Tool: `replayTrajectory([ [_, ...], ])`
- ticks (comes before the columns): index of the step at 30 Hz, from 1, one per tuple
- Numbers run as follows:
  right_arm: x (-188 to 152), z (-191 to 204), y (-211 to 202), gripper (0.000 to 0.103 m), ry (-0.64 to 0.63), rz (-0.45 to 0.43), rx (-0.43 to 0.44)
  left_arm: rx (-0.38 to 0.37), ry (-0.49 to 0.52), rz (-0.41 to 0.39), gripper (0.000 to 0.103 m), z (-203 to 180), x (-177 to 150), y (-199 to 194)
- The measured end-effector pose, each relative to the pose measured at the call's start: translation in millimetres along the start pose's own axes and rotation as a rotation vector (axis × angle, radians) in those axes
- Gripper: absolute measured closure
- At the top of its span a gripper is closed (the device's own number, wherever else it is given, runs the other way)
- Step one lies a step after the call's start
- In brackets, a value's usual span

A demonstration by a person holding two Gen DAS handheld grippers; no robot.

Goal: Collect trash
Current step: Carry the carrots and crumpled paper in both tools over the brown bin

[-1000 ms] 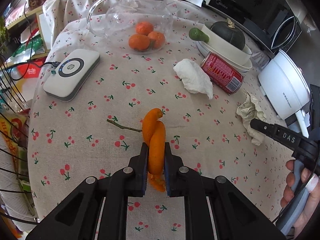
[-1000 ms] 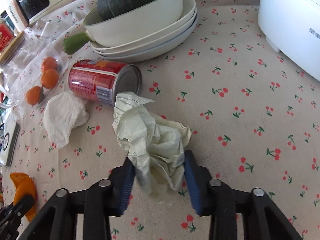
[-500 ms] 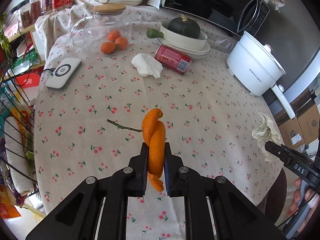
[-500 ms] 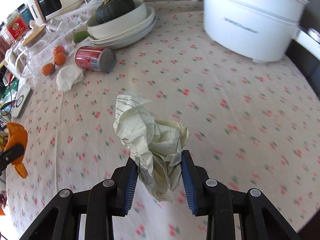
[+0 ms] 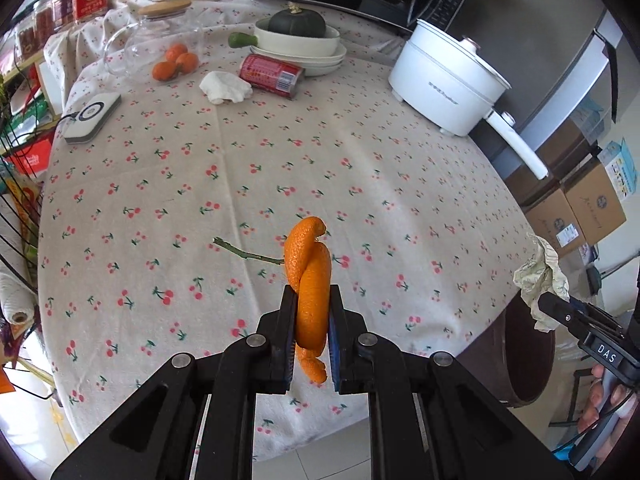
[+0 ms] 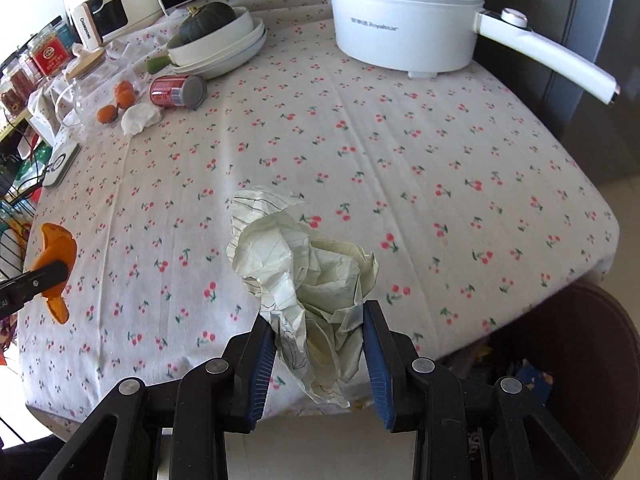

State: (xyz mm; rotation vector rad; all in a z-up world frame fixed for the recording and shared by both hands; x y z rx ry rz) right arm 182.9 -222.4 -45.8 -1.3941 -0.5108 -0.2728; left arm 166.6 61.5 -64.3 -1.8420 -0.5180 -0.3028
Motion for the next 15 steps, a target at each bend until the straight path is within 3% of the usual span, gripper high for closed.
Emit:
replayTrajectory([
  [6,-25.2,-30.4,-15.6,0.065,0.033,-0.002,-0.036,-0.098,0.044,0.023,0.089,-46.9,-13.4,11.9],
  [15,-59.3,-89.2,-47.1,0.065,0.099,-0.035,-0.087,-0.182,0.17,0.078,0.089,-128.0,-36.0,39.9],
])
Point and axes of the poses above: each gripper's, at about its wrist camera, not at the fingertips, and y roughly the way its jaws point, z to its left, x to its top, the point moved 2 cm from there along y, roughly the way its jaws point, and after that the axes turned 4 degrees about -x, right-handed, at the moved point
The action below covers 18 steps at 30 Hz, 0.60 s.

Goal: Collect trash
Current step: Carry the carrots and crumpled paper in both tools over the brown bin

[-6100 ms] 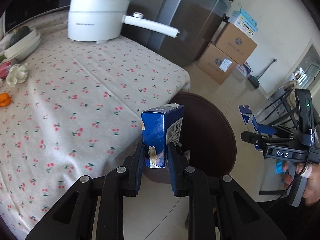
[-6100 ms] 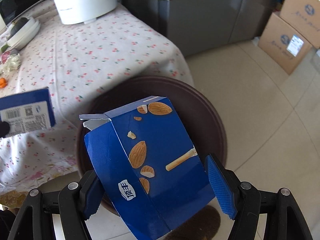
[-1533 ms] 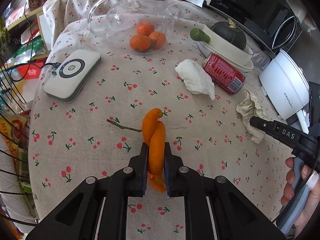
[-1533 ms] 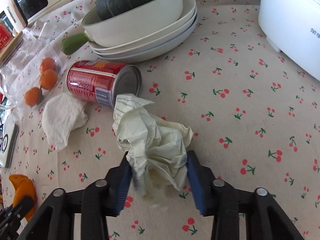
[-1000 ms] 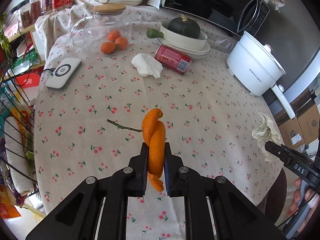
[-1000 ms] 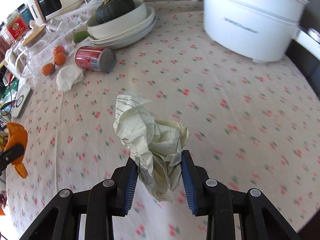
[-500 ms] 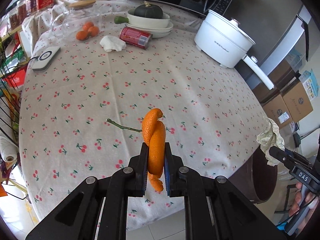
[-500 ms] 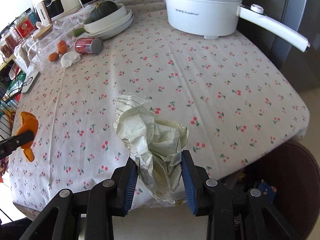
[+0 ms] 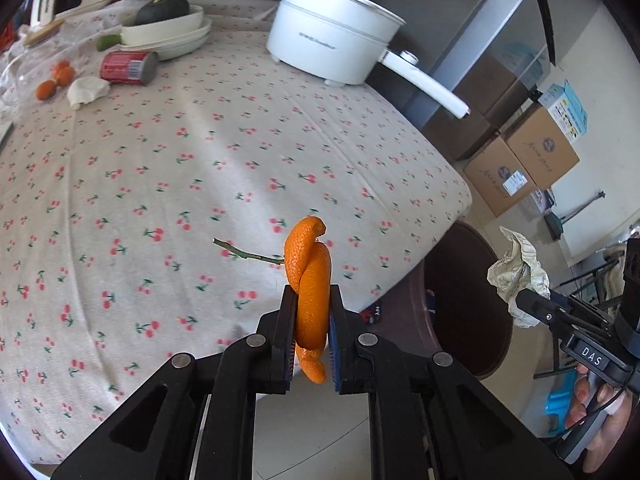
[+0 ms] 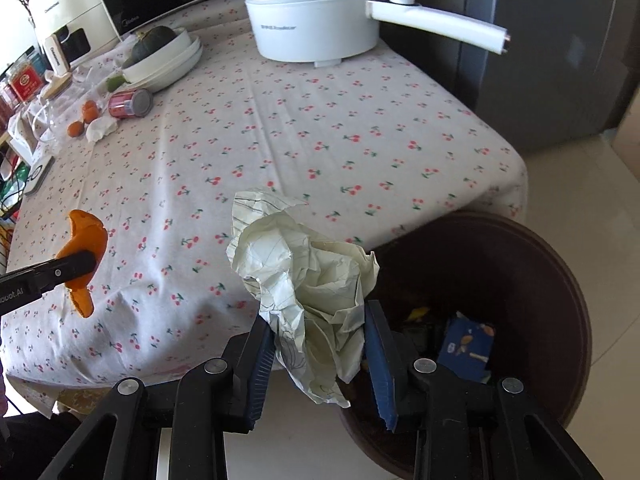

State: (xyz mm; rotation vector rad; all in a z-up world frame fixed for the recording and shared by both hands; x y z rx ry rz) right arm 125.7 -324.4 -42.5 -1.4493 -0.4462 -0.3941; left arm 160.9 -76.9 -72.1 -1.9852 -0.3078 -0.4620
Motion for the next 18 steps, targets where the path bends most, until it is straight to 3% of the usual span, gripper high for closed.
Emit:
replayTrajectory([
  [12,-44.0,-101.9,-8.8,0.064,0.152,0.038,-0.084,-0.12,0.187,0.102,0.089,-109.3,-21.6,70.2],
  [18,-61.7,-137.1,-8.1,0.064,0.192,0.066,-0.119,-0.156,0.261,0.126,0.089,-144.6,-30.5,102.2],
])
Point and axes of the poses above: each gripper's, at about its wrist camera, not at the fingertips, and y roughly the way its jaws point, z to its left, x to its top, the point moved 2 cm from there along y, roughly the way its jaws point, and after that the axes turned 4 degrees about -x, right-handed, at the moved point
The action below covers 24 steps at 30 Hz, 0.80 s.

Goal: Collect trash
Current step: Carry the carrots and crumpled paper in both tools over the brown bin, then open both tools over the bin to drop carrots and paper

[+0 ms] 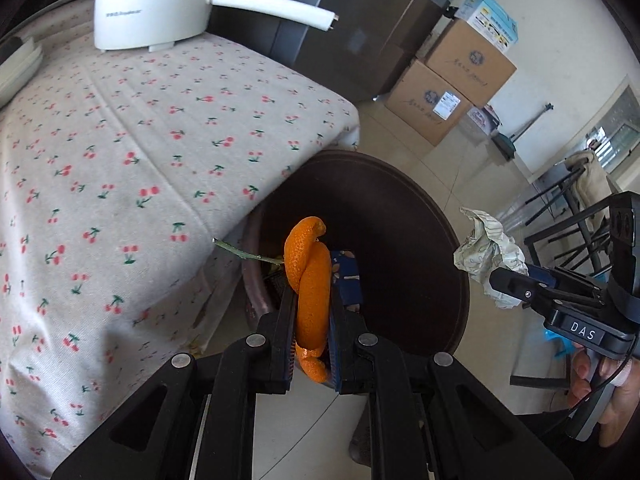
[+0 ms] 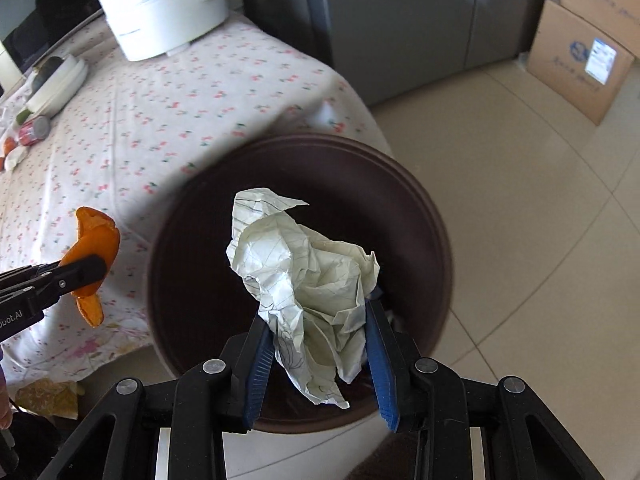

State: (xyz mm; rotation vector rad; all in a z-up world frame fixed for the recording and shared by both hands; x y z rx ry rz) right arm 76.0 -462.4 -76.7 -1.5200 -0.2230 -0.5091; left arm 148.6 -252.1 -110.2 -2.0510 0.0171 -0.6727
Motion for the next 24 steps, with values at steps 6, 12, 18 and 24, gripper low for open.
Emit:
replayTrajectory([
  [6,-2.1,-22.4,4.1,0.064,0.027,0.014,-0.021,0.059,0.035,-0.011,0.075,-5.2,7.9,16.9],
  [12,2.0,-24.5,6.7,0.062,0.03,0.016,-0.021,0.114,-0.013,-0.031,0.027,8.5,11.7,9.7],
  [18,3.7,-16.9,9.6,0.061,0.015,0.018,-0.024,0.163,-0.019,-0.029,0.021,20.1,8.7,-5.3],
  [24,10.5,-7.4,8.5,0.036,0.005,-0.014,-0.041,0.214,-0.025,-0.045,0.015,42.0,-0.2,-33.9],
])
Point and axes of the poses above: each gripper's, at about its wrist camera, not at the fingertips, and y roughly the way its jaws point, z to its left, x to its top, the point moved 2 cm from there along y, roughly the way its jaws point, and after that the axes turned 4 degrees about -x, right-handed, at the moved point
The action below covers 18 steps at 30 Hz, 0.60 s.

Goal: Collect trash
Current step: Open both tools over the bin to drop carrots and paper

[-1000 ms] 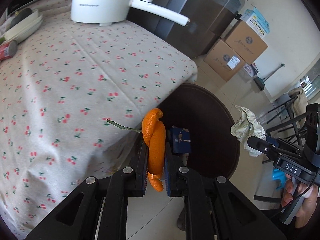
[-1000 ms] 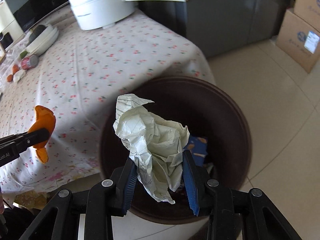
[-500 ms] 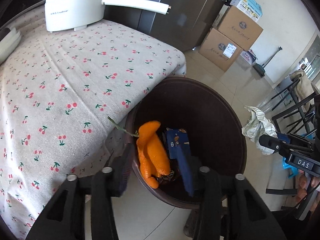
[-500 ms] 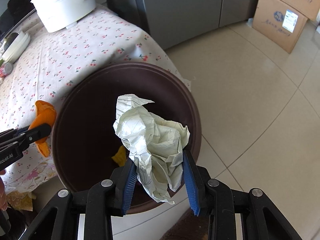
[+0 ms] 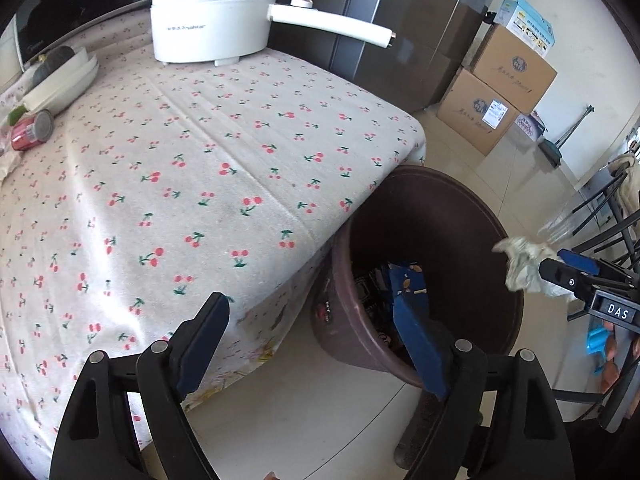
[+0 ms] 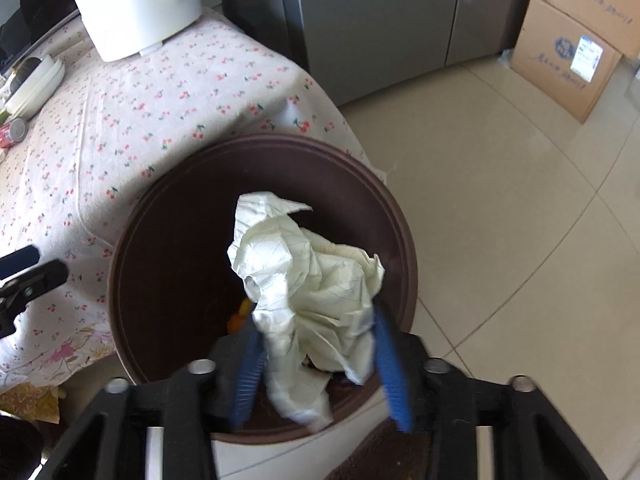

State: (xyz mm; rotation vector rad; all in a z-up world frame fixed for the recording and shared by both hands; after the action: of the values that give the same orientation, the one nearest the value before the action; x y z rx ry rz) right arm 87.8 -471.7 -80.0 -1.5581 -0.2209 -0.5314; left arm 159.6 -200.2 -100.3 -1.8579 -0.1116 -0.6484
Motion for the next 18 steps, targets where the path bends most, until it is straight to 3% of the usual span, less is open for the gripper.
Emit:
replayTrajectory([
  [1,1.4,1.0,-0.4,0.023,0.012,-0.007,-0.011,0.009,-0.003,-0.004,0.014,5.1,-1.1,-4.6],
  [3,3.5,3.5,-1.5,0.016,0.031,-0.015,-0.02,0.028,-0.008,-0.016,0.013,15.9,-3.5,-14.4],
  [18,21.7,68.2,-13.0,0.012,-0.006,-0.038,0.052,0.126,-0.116,-0.059,0.011,94.3,-21.6,-74.6],
])
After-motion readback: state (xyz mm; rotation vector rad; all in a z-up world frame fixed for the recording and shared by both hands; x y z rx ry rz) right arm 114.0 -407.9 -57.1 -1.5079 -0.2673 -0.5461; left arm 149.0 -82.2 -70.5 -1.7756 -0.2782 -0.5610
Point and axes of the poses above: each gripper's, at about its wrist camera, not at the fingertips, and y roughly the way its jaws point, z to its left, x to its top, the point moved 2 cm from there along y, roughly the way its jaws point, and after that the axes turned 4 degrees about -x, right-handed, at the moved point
